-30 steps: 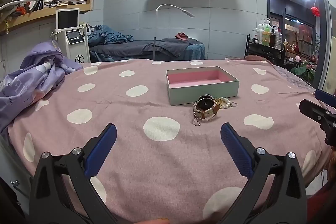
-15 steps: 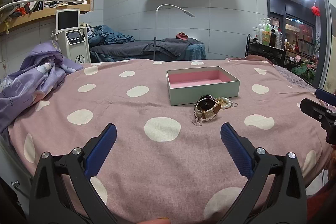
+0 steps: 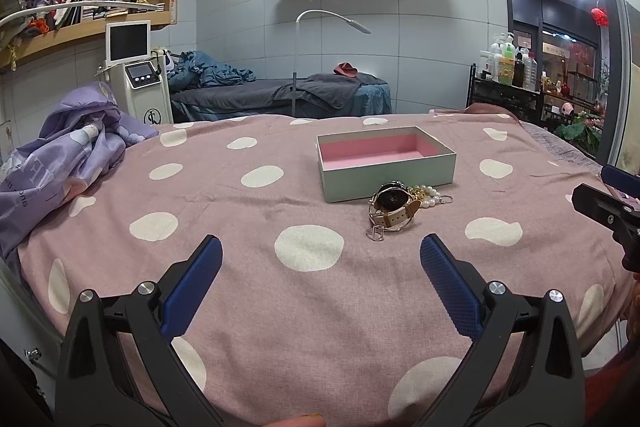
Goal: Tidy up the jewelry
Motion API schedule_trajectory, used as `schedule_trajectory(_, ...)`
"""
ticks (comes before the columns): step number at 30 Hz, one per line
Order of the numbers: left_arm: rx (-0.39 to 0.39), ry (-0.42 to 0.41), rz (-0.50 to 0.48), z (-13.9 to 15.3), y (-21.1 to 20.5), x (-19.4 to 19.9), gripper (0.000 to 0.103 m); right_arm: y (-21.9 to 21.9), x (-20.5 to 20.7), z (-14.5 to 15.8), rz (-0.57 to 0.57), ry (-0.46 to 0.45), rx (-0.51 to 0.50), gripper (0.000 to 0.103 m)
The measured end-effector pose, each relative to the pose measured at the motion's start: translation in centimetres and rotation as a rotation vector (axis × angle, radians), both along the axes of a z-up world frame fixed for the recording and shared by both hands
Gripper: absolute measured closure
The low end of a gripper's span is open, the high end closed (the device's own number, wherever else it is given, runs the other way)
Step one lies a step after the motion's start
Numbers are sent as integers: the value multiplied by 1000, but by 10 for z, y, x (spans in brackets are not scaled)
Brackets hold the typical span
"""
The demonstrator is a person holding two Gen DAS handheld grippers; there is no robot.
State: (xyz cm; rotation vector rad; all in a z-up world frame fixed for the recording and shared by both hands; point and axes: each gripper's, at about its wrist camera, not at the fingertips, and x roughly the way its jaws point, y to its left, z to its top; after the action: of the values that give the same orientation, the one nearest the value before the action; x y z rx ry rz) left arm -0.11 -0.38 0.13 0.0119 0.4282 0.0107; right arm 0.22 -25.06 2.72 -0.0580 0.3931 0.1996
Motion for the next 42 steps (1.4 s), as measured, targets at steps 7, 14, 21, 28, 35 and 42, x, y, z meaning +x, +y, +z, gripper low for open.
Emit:
schedule_trajectory(7, 5, -2, -3, 4, -3, -2, 5, 0, 0, 0, 0, 0, 0, 6)
schedule_trajectory(14, 2, 0, -1, 4, -1, -2, 5, 1, -3, 3, 0, 1, 1, 6)
schedule_trajectory(21, 1, 4, -2, 4, -2, -2, 5, 1, -3, 3, 1, 1, 1, 6)
schedule_trajectory(28, 1, 0, -1, 5, -3, -4, 5, 1, -3, 3, 0, 0, 1, 6)
schedule_trajectory(35, 0, 2, -3, 2, -2, -2, 5, 2, -3, 3, 0, 1, 2, 6)
schedule_trajectory(42, -4, 7, -2, 2, -2, -2, 5, 2, -3, 2, 1, 1, 2, 6)
